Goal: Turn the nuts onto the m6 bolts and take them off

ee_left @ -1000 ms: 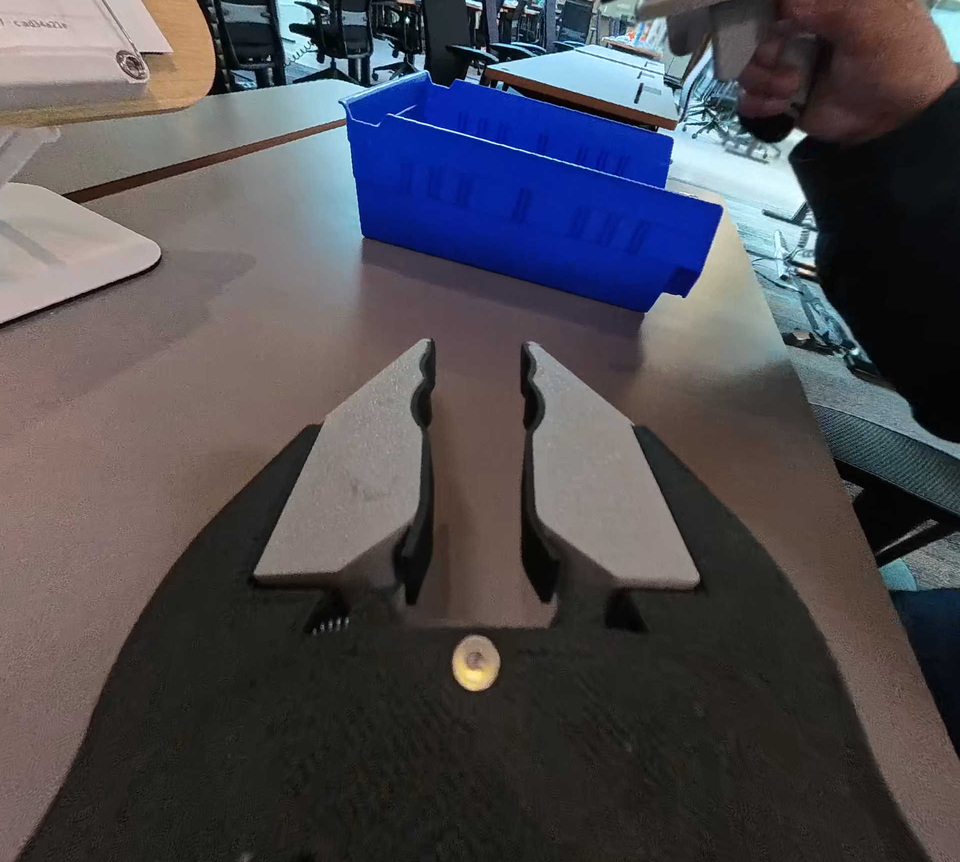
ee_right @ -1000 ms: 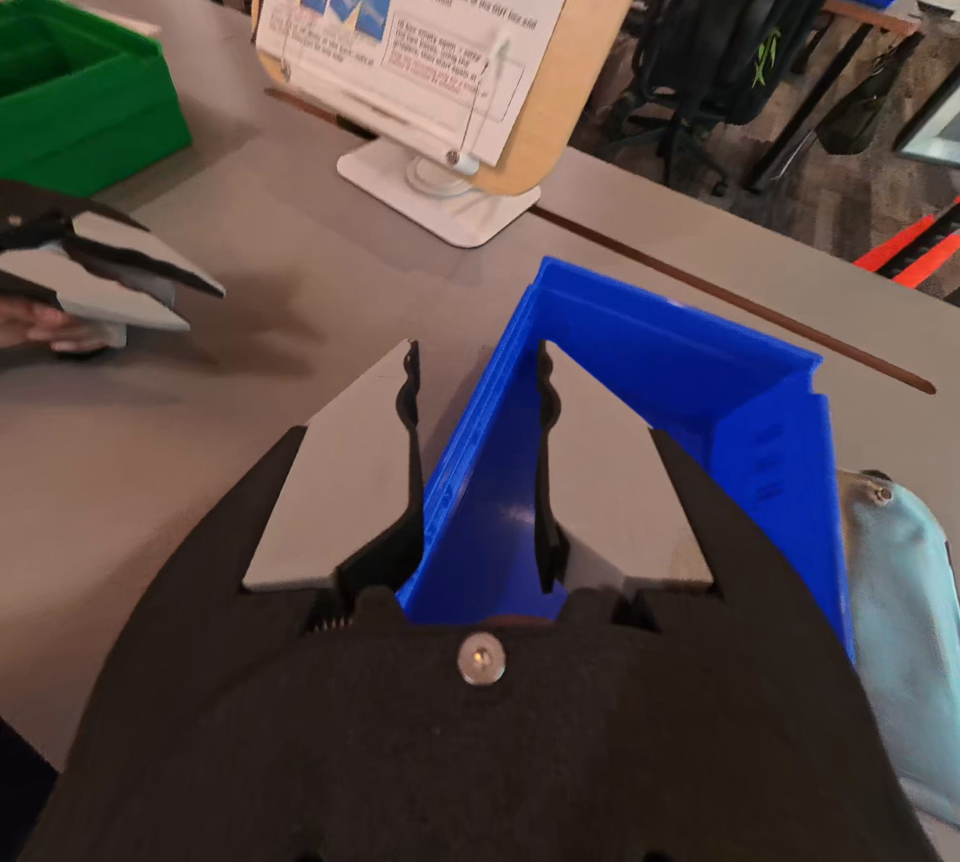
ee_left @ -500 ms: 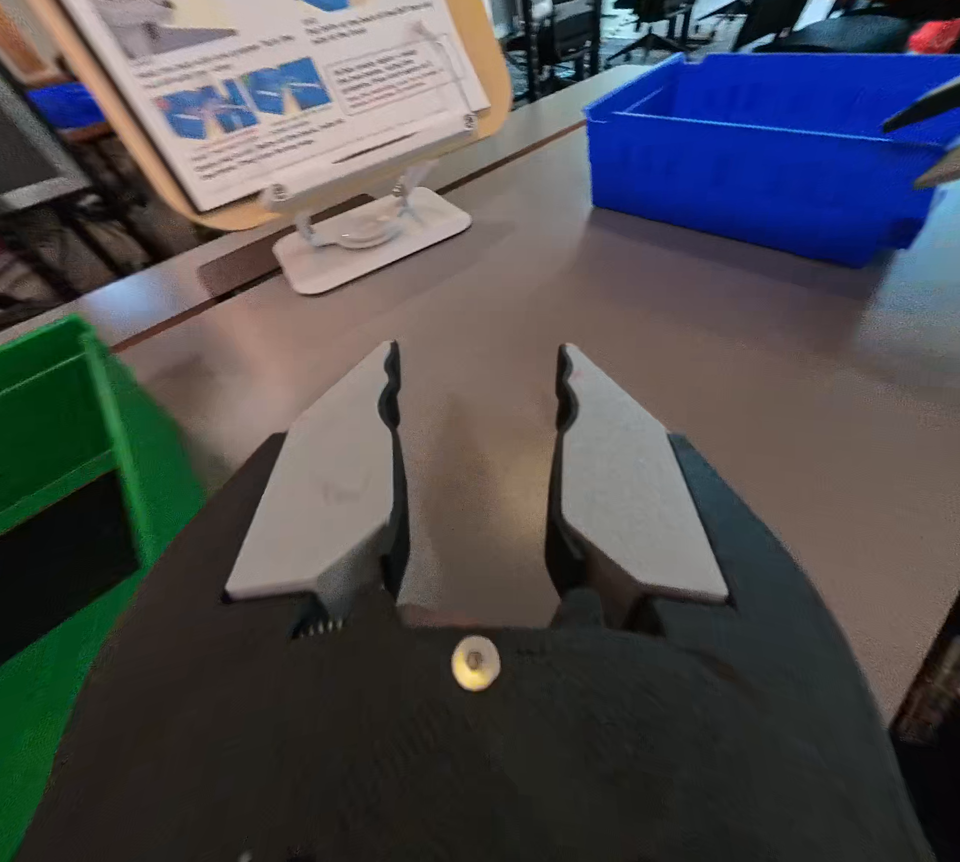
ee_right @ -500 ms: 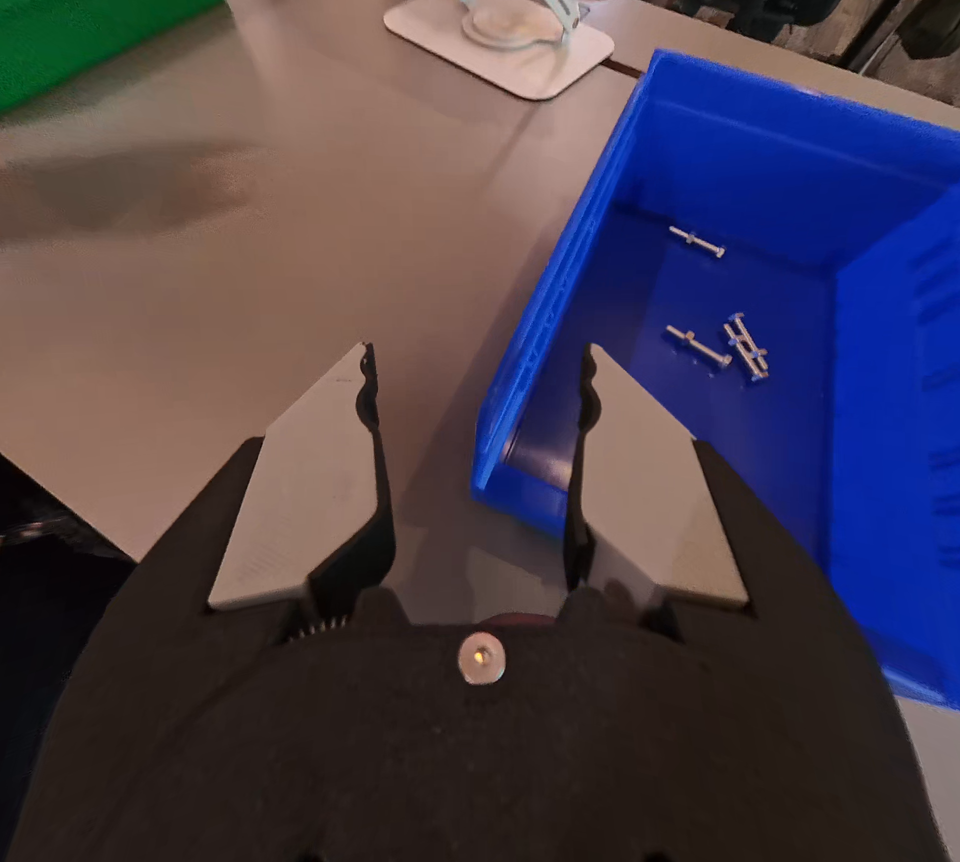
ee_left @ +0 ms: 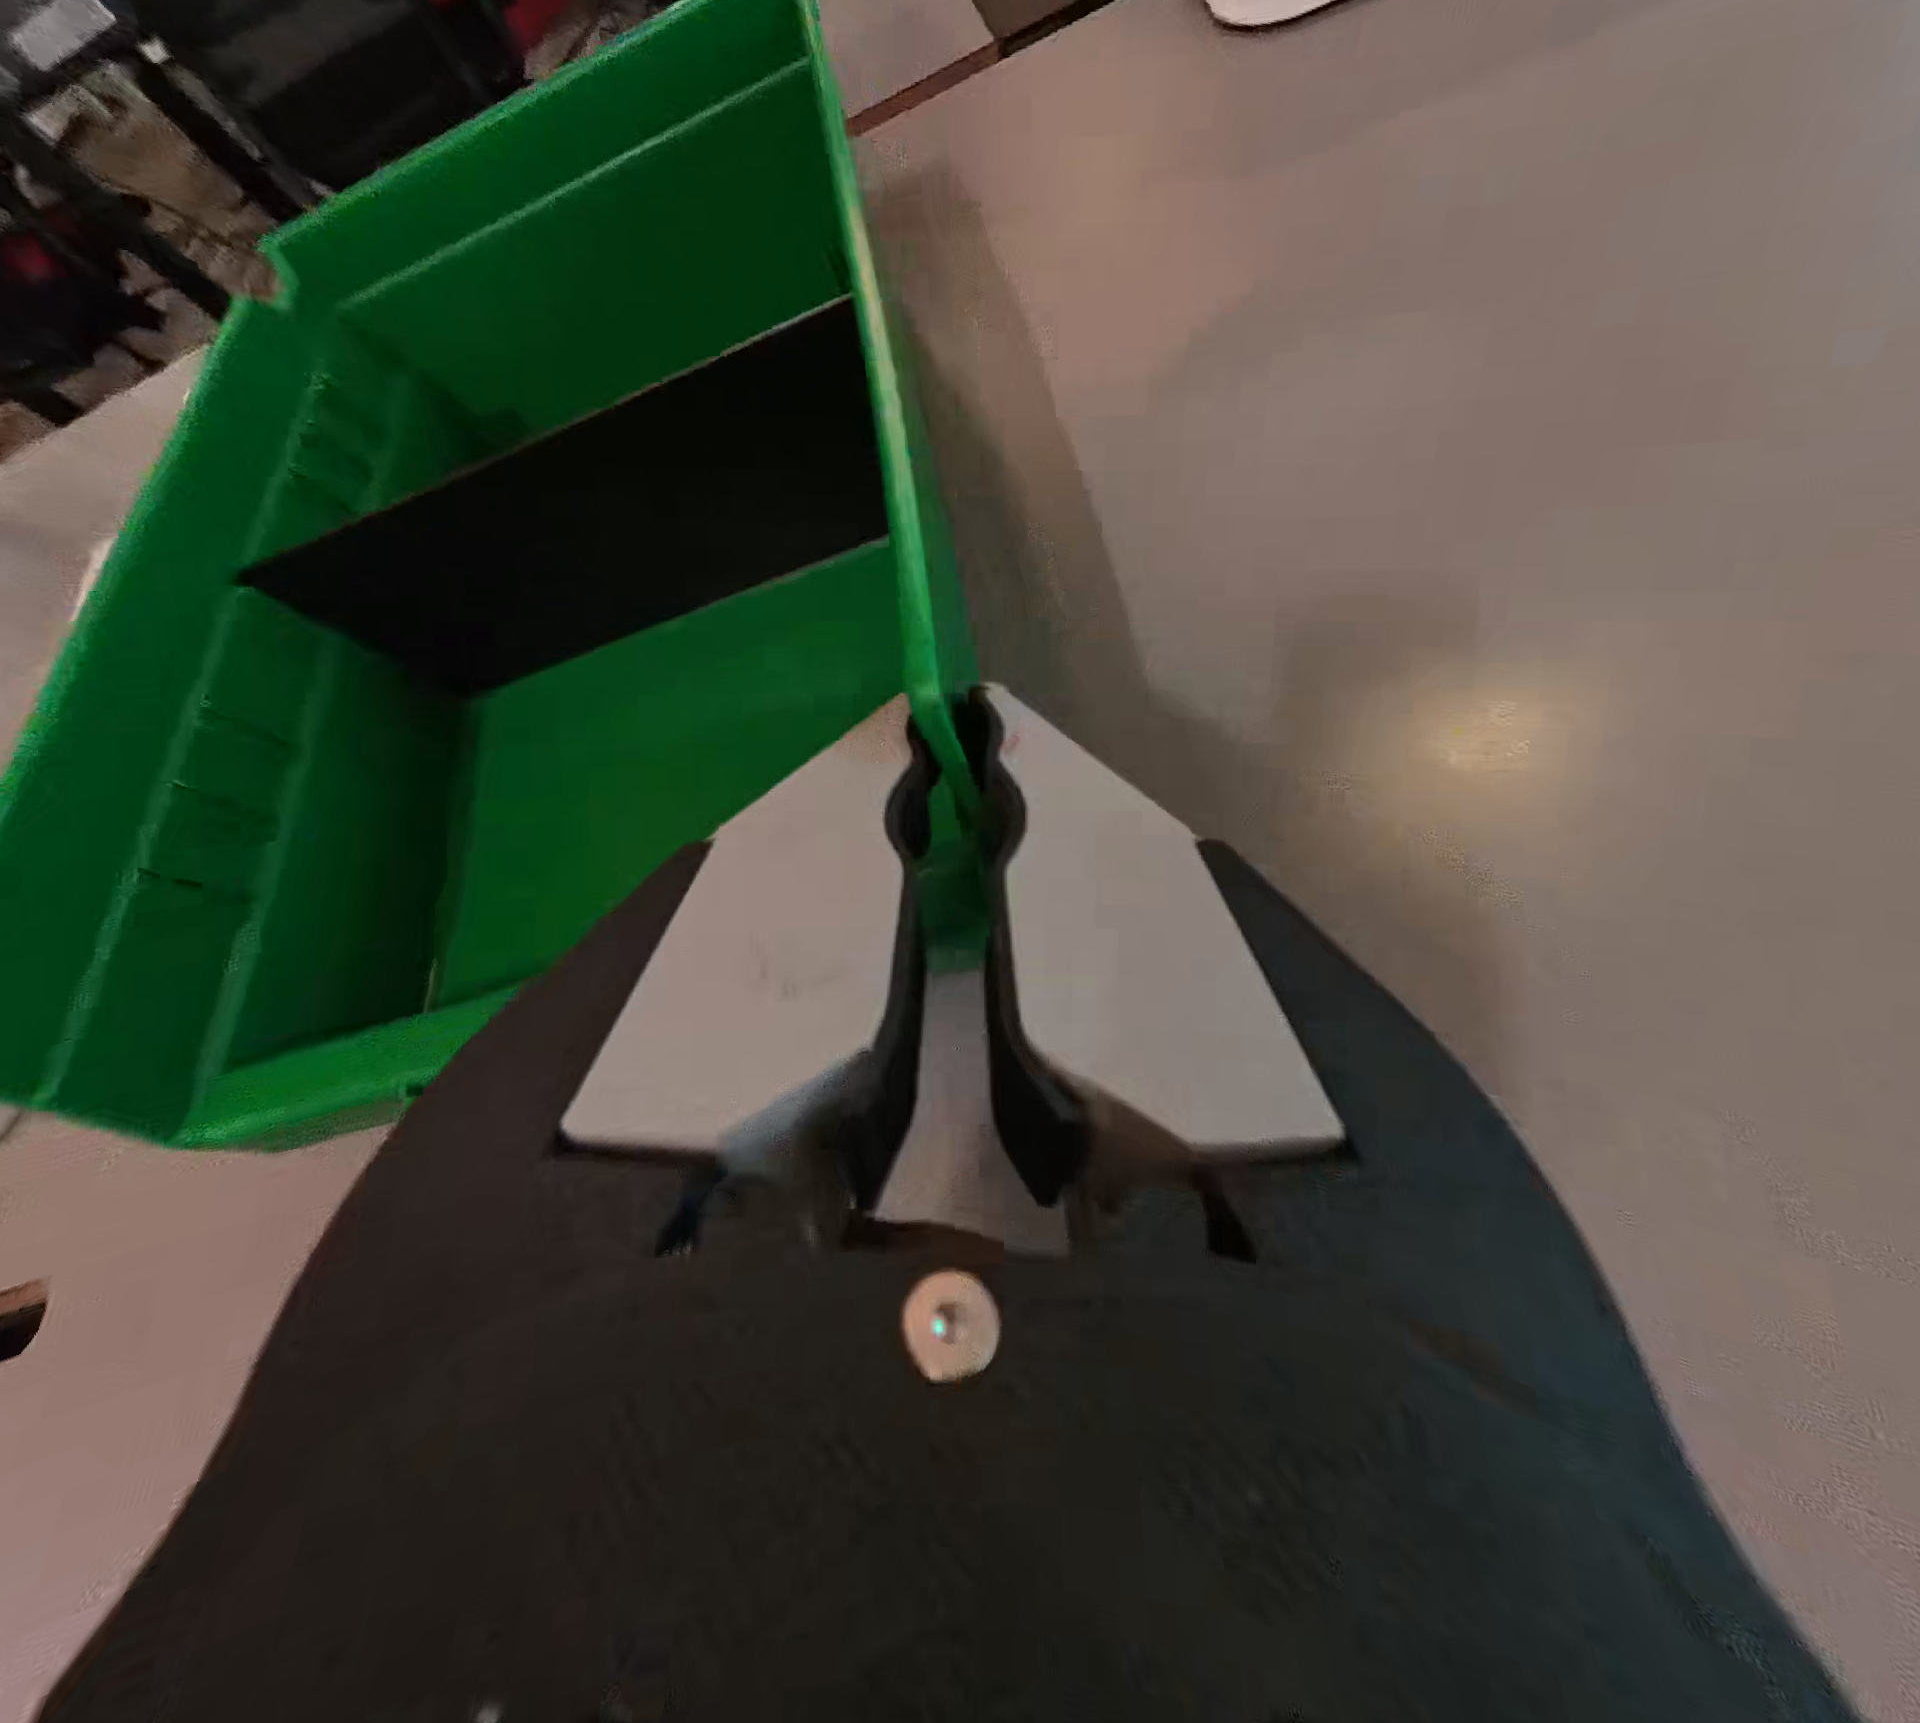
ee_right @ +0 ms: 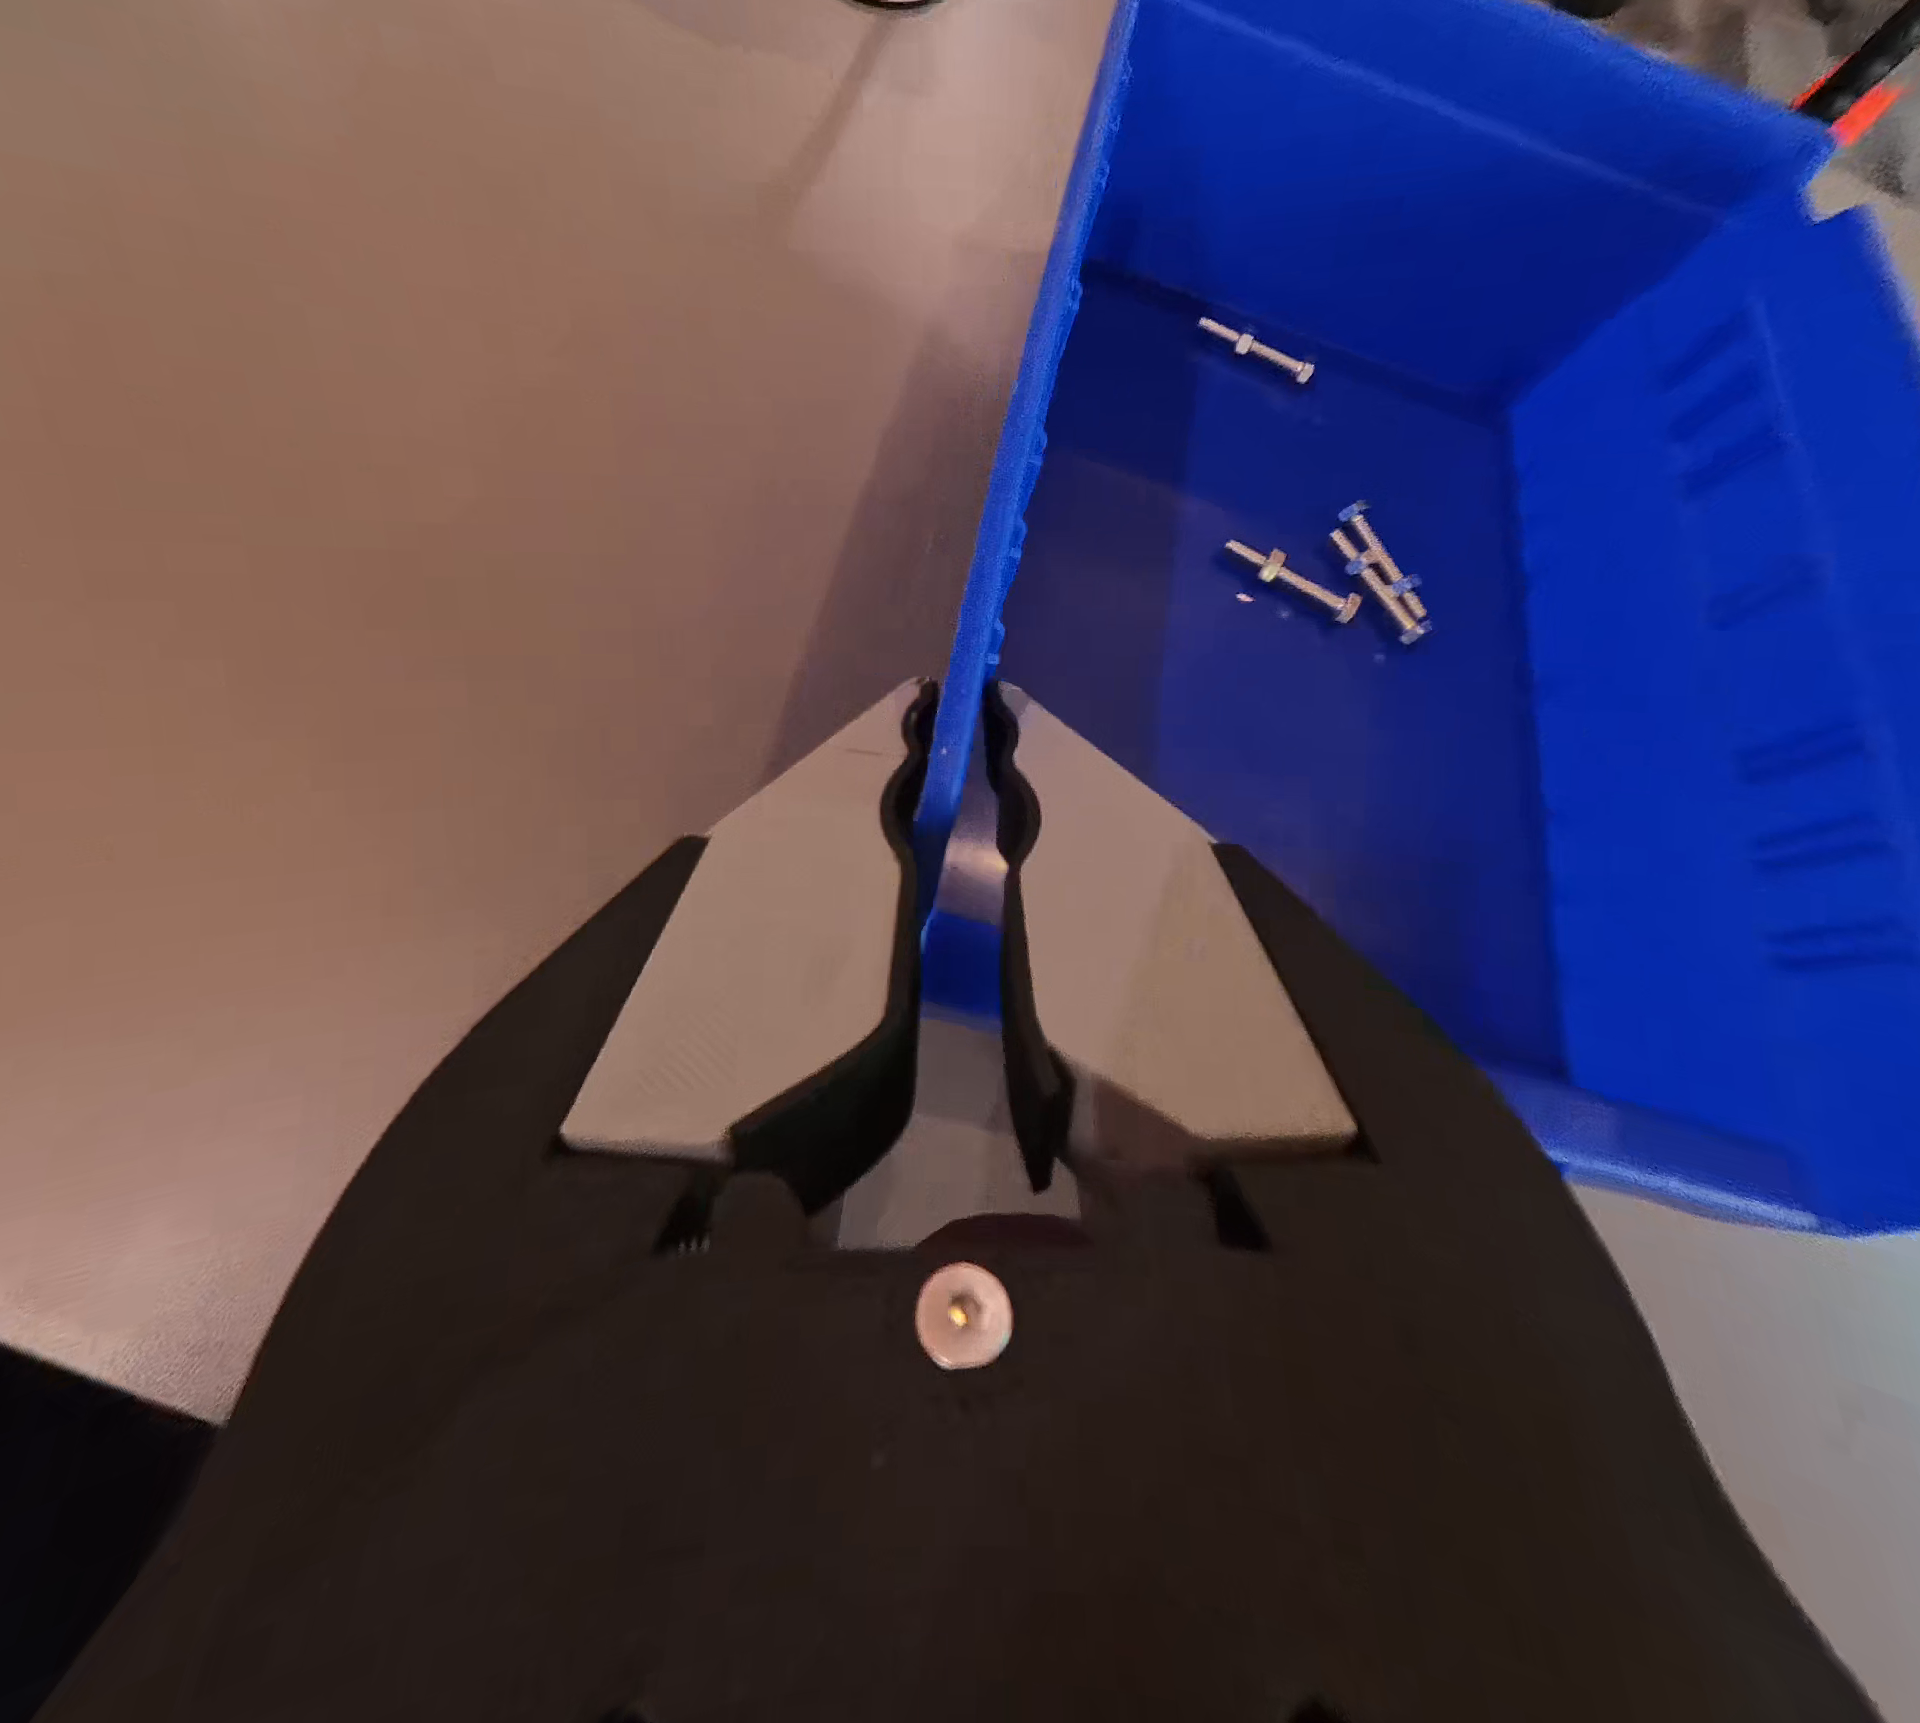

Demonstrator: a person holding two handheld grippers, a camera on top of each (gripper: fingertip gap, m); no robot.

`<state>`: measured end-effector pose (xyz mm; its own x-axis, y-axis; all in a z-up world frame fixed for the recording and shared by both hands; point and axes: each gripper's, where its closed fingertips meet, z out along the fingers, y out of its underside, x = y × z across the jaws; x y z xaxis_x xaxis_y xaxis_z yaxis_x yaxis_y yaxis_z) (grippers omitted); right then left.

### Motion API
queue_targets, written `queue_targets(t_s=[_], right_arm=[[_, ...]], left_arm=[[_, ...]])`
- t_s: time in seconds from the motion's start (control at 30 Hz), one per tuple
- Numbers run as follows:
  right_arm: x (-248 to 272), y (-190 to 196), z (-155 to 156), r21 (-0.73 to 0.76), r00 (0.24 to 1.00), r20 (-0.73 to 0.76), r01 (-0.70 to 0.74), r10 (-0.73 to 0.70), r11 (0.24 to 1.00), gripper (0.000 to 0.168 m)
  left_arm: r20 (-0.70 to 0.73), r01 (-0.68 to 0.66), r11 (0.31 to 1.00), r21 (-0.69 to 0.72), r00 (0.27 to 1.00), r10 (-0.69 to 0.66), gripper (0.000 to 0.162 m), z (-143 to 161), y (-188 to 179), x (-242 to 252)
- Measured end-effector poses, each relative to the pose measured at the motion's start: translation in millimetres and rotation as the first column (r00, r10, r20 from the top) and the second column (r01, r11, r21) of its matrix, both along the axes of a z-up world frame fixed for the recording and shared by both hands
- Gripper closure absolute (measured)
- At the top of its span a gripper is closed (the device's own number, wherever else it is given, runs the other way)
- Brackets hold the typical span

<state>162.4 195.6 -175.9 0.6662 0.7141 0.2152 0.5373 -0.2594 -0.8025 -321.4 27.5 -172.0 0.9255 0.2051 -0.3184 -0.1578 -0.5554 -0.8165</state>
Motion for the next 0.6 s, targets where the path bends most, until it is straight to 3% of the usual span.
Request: queue_targets(t_s=[0.07, 0.17, 0.3, 0.4, 0.6], right_arm=[[-12, -14, -2, 0.015, 0.999, 0.019, -0.038, 0.038, 0.999, 0.161], [-25, -30, -2, 0.022, 0.996, 0.035, -0.080, 0.080, 0.997, 0.160], [-34, -33, -3, 0.003, 0.994, 0.021, -0.105, 0.105, 0.994, 0.160], [-38, -35, -3, -0.024, 0.996, -0.019, -0.087, 0.087, 0.996, 0.158], [-78, -57, -2, -0.065, 0.991, -0.061, -0.122, 0.118, 0.990, 0.152]], left_arm=[[0.041, 0.043, 0.996, 0.075, 0.998, -0.046, 0.161, 8, -5, 14], [-0.118, 0.190, 0.964, 0.187, 0.978, -0.170, 0.159, 22, -30, 41], [-0.209, 0.283, 0.951, 0.126, 0.945, -0.254, 0.158, 6, -71, 62], [-0.238, 0.297, 0.946, 0.133, 0.936, -0.261, 0.158, 14, -89, 67], [-0.021, 0.268, 0.902, 0.338, 0.960, -0.278, 0.160, 67, -107, 49]])
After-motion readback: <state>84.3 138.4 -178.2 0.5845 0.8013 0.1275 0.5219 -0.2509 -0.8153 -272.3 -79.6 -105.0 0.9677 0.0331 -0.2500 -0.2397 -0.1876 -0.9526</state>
